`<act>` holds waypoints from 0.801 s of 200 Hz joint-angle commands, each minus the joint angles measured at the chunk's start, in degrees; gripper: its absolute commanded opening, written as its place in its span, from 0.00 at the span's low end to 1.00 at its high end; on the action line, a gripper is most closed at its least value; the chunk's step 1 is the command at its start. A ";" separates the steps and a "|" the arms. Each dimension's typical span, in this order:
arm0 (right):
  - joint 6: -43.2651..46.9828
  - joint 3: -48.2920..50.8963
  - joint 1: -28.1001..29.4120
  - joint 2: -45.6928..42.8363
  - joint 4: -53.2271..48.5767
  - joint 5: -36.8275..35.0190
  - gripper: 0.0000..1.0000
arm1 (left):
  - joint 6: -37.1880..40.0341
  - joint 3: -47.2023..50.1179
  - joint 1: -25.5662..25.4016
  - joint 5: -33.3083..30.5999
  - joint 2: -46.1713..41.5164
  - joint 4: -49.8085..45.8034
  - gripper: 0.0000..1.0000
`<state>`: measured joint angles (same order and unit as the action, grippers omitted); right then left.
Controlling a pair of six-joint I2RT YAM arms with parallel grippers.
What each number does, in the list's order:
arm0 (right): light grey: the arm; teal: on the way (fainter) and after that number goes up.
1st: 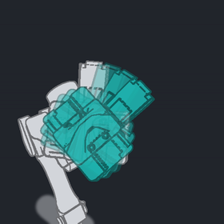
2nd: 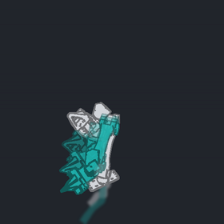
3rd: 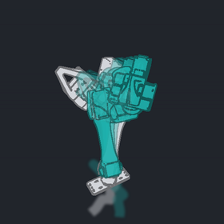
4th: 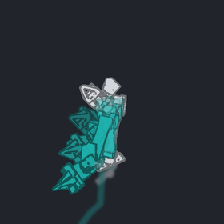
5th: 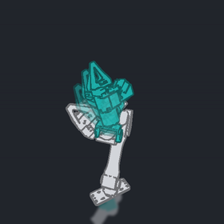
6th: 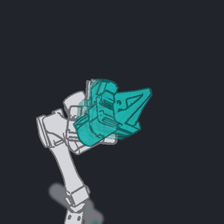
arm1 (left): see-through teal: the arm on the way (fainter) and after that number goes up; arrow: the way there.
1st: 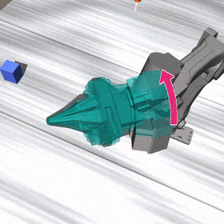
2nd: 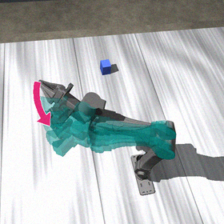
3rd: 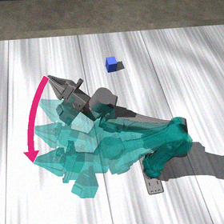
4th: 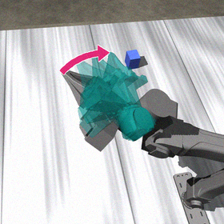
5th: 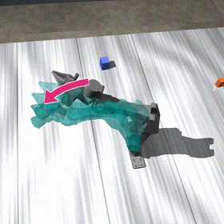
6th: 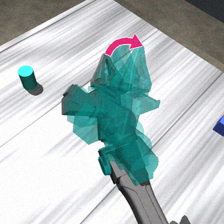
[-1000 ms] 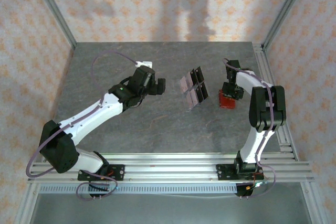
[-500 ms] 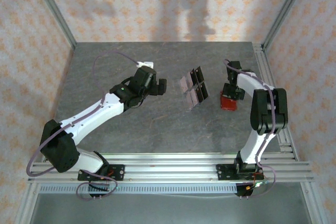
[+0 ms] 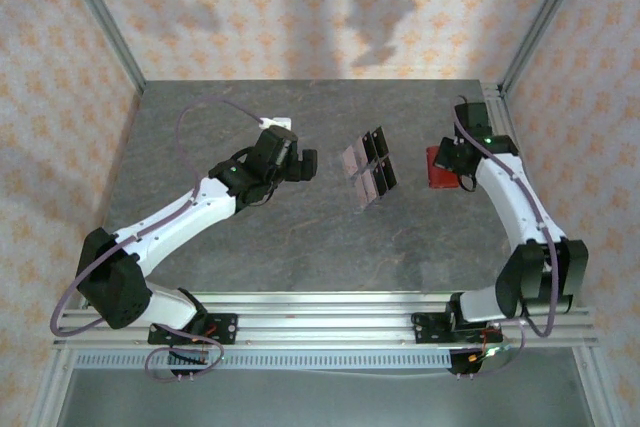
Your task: Put the credit cards into the card holder
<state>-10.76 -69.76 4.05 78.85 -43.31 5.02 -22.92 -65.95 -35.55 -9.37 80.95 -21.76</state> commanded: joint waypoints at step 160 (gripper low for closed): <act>-22.77 -8.83 34.80 11.95 17.66 8.31 0.00 | -19.87 27.11 4.94 10.61 -25.27 16.81 1.00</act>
<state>-28.95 -78.11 36.99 88.55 -32.27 12.36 -36.12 -43.94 -33.12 -2.55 57.82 -10.87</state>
